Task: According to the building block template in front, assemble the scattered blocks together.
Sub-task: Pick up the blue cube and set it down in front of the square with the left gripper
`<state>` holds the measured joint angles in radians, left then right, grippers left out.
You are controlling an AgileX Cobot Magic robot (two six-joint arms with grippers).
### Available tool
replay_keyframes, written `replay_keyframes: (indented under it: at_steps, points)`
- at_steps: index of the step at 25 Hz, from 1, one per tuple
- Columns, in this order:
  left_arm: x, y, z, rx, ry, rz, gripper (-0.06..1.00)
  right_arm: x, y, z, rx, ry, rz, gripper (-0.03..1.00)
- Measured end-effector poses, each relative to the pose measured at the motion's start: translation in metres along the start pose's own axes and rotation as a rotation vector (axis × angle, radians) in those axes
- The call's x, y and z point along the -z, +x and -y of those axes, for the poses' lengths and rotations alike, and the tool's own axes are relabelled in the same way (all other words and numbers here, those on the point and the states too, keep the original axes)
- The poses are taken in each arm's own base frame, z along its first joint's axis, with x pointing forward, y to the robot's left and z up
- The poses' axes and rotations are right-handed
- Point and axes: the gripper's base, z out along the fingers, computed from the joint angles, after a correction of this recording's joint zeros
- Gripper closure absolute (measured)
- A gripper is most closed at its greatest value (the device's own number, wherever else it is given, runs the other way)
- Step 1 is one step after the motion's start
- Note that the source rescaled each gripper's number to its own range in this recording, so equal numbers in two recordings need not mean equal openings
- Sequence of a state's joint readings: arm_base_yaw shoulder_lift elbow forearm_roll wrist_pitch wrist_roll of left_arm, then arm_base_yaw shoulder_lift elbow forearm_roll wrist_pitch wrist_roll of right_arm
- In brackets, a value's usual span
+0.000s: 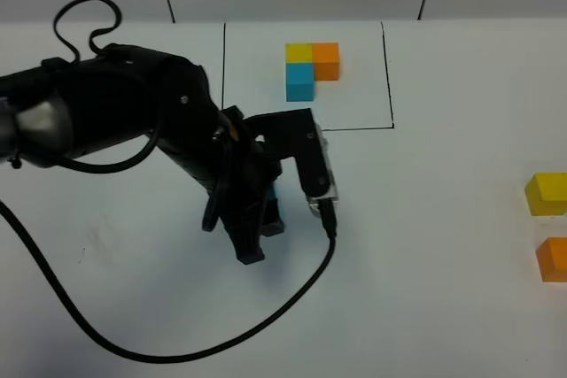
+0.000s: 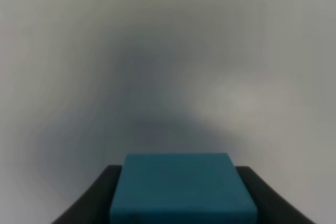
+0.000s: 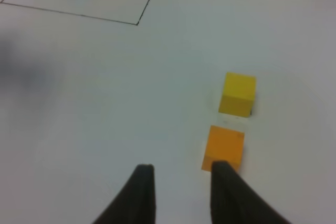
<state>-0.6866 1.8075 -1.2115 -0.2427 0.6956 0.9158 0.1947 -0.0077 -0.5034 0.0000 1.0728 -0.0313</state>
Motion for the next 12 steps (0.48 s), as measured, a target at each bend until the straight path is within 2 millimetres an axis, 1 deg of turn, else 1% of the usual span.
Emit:
replay_keyframes:
  at_steps: [2,5,12]
  points:
    - [-0.008,-0.01,0.003,-0.026,0.021,-0.009,0.92,0.0,0.0,0.0,0.0,0.0,0.0,0.97]
    - [-0.024,-0.016,0.006,-0.044,0.055,-0.035,0.92,0.0,0.0,0.0,0.0,0.0,0.0,0.97]
    - [-0.061,-0.009,0.005,-0.07,0.093,-0.123,0.92,0.0,0.0,0.0,0.0,0.0,0.0,0.97]
